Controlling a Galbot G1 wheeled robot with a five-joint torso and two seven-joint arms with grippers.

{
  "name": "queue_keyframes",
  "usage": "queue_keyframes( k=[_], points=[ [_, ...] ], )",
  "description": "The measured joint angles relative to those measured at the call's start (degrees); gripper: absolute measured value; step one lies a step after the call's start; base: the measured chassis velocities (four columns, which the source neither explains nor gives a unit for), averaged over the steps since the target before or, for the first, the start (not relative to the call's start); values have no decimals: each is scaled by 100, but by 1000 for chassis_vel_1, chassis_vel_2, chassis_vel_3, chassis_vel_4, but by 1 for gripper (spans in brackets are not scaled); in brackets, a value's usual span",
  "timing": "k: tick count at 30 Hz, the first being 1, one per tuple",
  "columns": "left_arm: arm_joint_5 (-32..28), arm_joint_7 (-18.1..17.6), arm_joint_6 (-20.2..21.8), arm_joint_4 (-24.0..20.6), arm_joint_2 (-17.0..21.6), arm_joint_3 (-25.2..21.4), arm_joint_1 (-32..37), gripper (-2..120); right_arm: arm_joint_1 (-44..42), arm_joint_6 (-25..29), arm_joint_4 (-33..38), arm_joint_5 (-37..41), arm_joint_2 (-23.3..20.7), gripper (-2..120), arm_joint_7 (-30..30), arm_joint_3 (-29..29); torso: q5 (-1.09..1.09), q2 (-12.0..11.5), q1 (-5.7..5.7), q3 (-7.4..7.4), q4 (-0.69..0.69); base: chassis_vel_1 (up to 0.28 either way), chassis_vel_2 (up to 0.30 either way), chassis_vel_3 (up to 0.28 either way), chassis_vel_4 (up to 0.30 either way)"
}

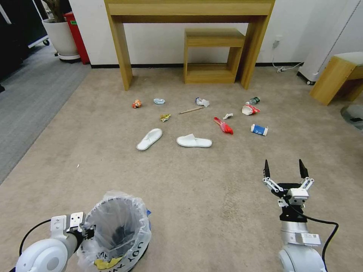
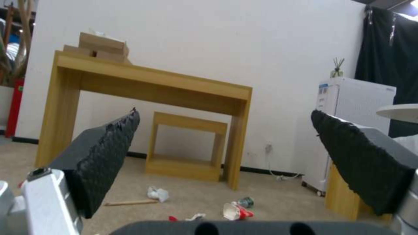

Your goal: Pick up the trash bin and place the garbage on the floor into it.

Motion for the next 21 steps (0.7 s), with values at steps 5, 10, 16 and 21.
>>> queue_keyframes(
  k=[5,10,16,21],
  points=[
    [-143,-256,0,-88,-54,-31,39,9,11,4,-2,6,-4,100,9,4,-1,0,0,0,1,0,0,0,0],
    [-605,-554,68,-429,-62,-257,37,1,-1,6,10,28,-12,100,18,6,-12,-3,1,2,1,0,0,0,0],
    [-1229,-930,87,-999,163,-684,43,0,36,6,7,23,-3,100,31,-1,-4,-3,1,2,1,0,0,0,0],
    [-1701,-1184,52,-1293,265,-1022,73,0,37,0,21,5,24,100,44,-34,1,-3,1,1,-1,0,0,0,0]
  ],
)
